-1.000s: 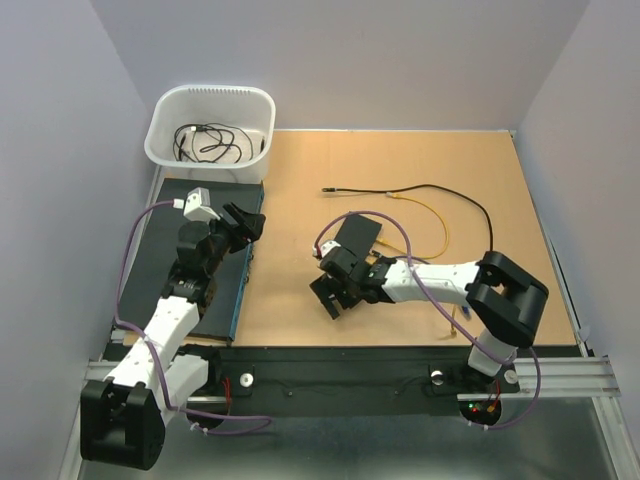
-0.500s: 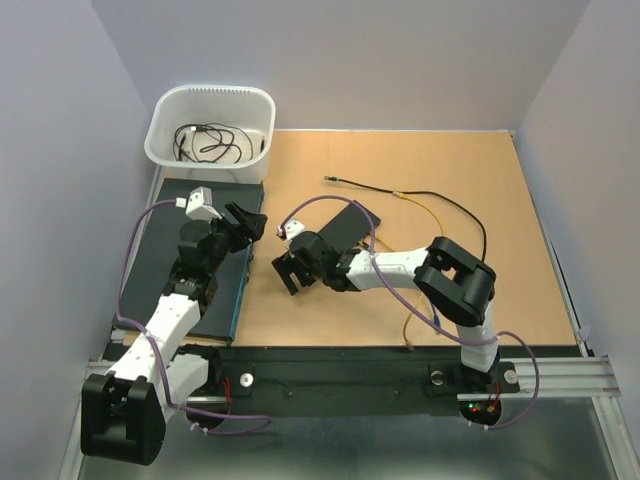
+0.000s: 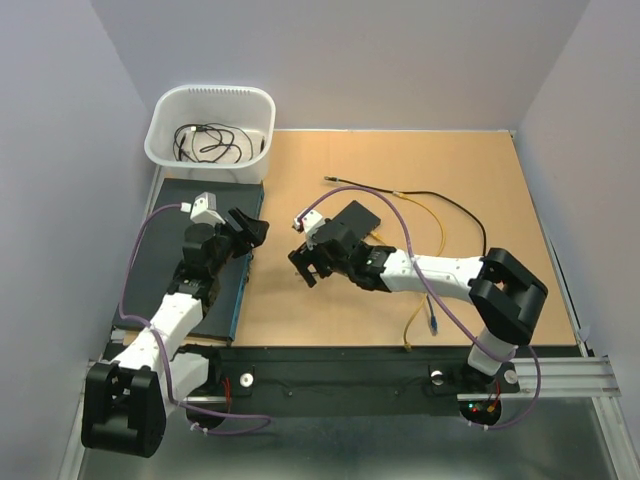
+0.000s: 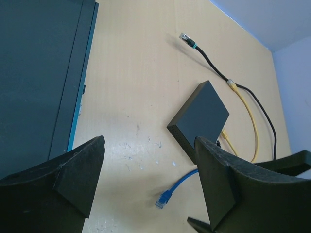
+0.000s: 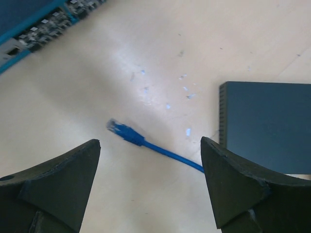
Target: Insert the plug into the switch port
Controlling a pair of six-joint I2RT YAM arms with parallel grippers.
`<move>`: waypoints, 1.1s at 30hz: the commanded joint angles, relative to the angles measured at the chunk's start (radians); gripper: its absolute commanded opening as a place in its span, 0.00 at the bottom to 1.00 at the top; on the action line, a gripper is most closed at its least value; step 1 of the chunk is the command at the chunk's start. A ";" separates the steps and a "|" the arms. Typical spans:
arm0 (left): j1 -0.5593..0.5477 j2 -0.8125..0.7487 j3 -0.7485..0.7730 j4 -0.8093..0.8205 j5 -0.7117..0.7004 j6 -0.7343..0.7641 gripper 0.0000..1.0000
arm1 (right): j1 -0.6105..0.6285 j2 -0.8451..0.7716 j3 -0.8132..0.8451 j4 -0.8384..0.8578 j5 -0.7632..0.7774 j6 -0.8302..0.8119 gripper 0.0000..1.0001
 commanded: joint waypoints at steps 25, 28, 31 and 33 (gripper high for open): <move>0.006 0.008 -0.024 0.086 0.029 -0.001 0.84 | -0.108 0.158 -0.011 0.034 -0.331 -0.122 0.84; 0.006 0.005 -0.024 0.086 0.025 0.002 0.84 | -0.106 0.176 -0.010 0.051 -0.315 -0.125 0.84; 0.006 0.011 -0.024 0.088 0.026 0.002 0.84 | -0.106 0.182 -0.016 0.077 -0.298 -0.132 0.84; 0.007 0.017 -0.024 0.091 0.028 0.002 0.84 | -0.106 0.182 -0.019 0.084 -0.281 -0.135 0.83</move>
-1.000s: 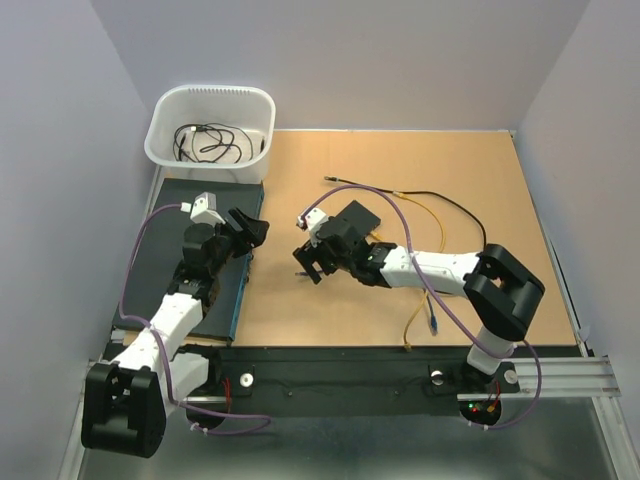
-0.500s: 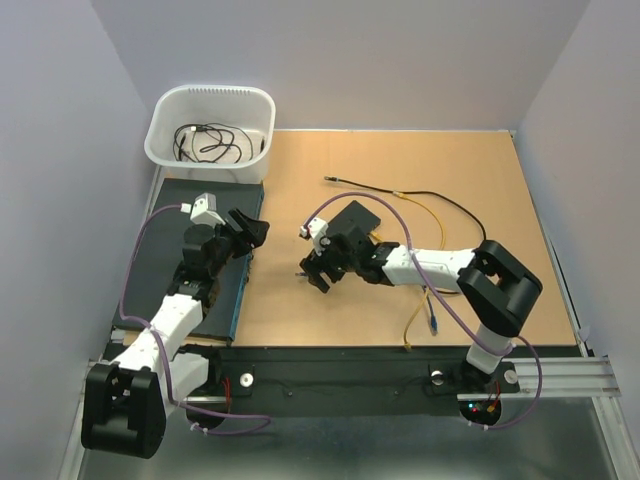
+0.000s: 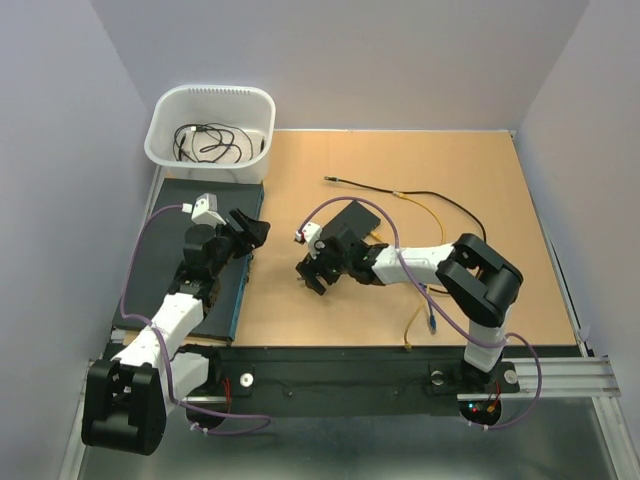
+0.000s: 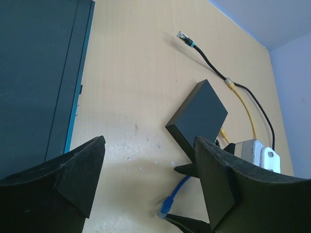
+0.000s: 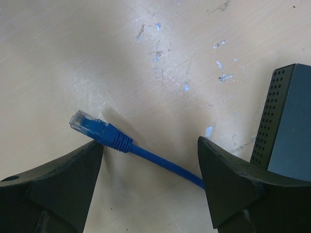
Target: Insert the plug into the switch port
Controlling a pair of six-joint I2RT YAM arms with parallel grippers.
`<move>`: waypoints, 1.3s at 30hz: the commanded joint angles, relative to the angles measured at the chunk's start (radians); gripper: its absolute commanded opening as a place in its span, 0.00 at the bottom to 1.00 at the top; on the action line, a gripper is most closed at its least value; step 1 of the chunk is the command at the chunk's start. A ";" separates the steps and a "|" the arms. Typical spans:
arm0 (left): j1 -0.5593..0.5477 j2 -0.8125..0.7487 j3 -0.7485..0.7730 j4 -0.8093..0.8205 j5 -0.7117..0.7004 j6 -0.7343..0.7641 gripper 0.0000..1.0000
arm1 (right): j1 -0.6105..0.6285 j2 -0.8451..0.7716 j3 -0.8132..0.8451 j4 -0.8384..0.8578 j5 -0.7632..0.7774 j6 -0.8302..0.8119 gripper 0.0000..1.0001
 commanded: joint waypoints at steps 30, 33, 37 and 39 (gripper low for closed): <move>-0.025 -0.022 -0.122 0.316 0.302 -0.016 0.78 | -0.001 -0.122 -0.032 0.242 0.071 0.229 0.00; -0.040 0.040 -0.117 0.327 0.278 -0.034 0.78 | -0.001 -0.139 -0.015 0.225 0.077 0.255 0.00; -0.101 0.131 -0.082 0.354 0.264 -0.047 0.77 | 0.000 -0.157 -0.002 0.220 0.079 0.280 0.00; -0.126 0.166 -0.069 0.354 0.247 -0.048 0.77 | 0.000 -0.165 -0.001 0.219 0.062 0.284 0.00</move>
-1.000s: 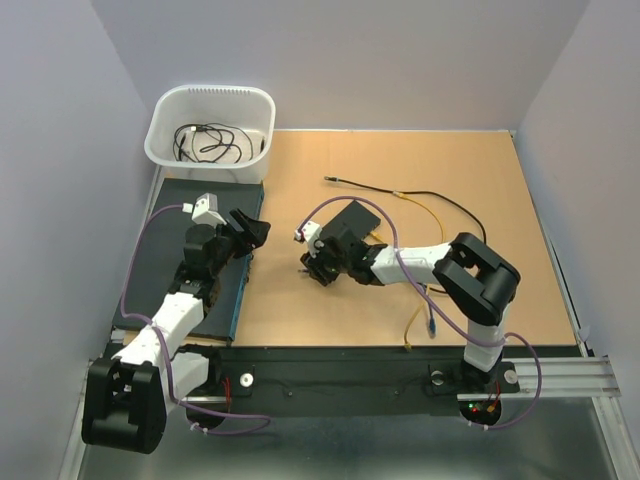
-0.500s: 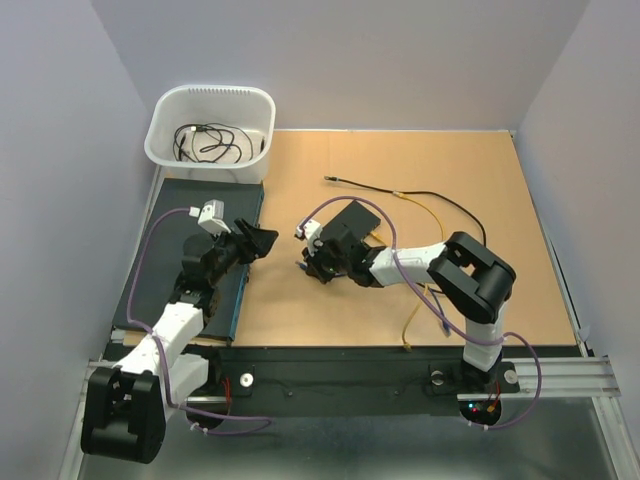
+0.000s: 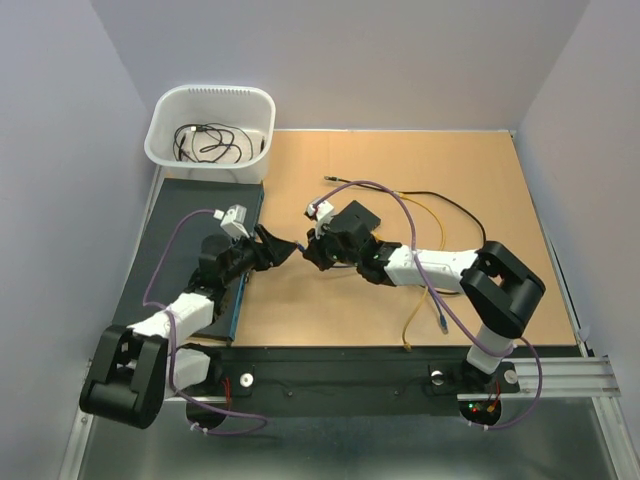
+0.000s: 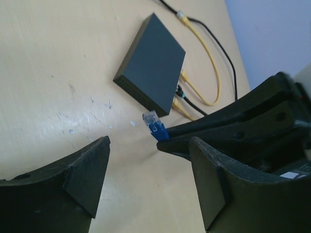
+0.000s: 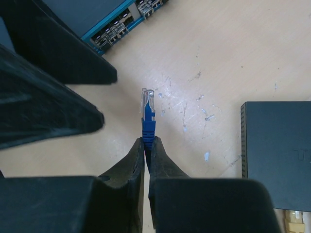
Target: Insert the plug into the switch port
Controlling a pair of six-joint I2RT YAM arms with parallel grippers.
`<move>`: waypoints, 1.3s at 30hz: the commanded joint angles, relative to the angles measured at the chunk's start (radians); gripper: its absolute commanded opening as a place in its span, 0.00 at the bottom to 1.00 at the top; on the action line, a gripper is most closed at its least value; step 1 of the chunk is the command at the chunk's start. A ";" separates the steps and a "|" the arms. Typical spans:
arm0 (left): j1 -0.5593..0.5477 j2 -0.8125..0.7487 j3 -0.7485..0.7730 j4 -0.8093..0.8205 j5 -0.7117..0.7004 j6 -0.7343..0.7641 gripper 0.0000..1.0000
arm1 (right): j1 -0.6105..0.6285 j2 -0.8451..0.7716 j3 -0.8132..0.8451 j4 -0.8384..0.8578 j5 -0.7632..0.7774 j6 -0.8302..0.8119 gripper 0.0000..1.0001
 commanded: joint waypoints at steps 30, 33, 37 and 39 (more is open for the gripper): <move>-0.108 0.134 0.093 0.168 -0.139 -0.134 0.67 | 0.002 -0.098 -0.001 0.080 -0.064 0.103 0.01; -0.112 0.163 0.099 0.185 -0.129 -0.133 0.60 | 0.002 -0.090 0.010 0.086 -0.071 0.103 0.00; -0.122 0.199 0.099 0.210 -0.118 -0.133 0.47 | 0.002 -0.084 0.013 0.102 -0.076 0.116 0.01; -0.126 0.209 0.098 0.216 -0.116 -0.136 0.41 | 0.002 -0.082 0.015 0.109 -0.073 0.117 0.01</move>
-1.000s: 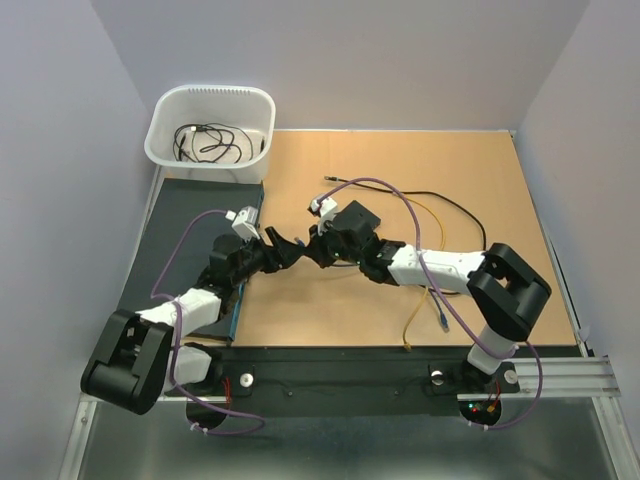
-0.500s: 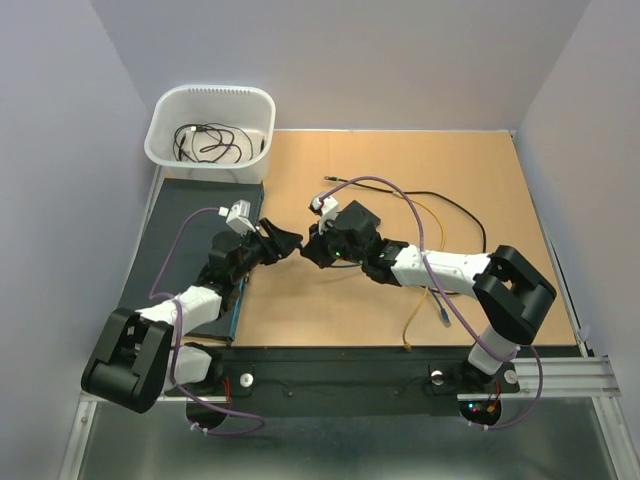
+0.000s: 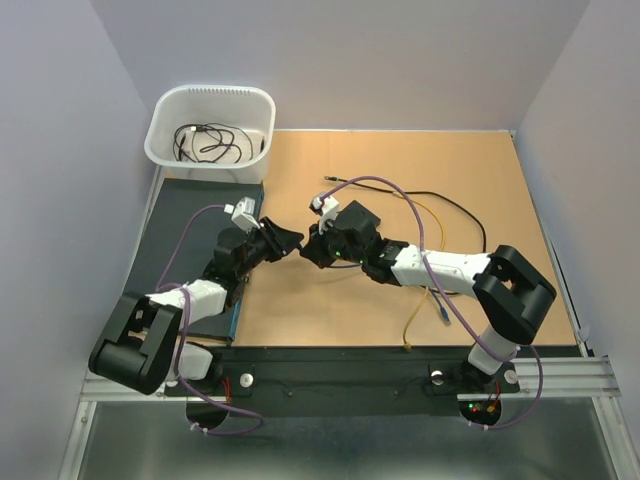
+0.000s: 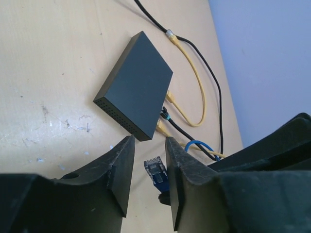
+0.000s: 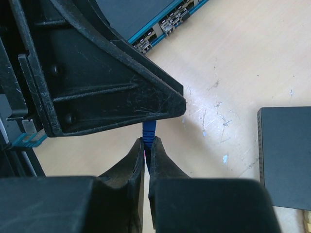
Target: Insert the plug into the switch port
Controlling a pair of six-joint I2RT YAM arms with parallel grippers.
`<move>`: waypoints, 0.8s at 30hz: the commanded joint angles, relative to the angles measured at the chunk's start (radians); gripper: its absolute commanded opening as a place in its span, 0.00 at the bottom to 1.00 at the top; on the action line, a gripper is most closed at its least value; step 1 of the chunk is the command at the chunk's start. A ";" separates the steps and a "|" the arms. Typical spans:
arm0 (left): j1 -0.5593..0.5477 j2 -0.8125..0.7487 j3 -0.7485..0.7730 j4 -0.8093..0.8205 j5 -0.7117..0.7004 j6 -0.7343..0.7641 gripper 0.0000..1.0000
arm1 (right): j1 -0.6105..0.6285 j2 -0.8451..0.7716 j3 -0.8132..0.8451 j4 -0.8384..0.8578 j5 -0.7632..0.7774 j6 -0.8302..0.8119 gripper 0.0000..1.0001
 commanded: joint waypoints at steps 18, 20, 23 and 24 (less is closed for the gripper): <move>0.034 0.054 0.058 0.500 0.238 0.038 0.00 | -0.244 -0.139 -0.039 0.432 -0.728 0.393 0.63; 0.042 0.071 0.070 0.610 0.285 0.000 0.00 | -0.274 -0.133 -0.048 0.501 -0.808 0.500 0.62; 0.042 0.086 0.107 0.732 0.341 -0.043 0.00 | -0.303 -0.113 -0.053 0.541 -0.846 0.546 0.55; 0.042 0.086 0.116 0.749 0.352 -0.050 0.00 | -0.311 -0.098 -0.054 0.544 -0.854 0.554 0.51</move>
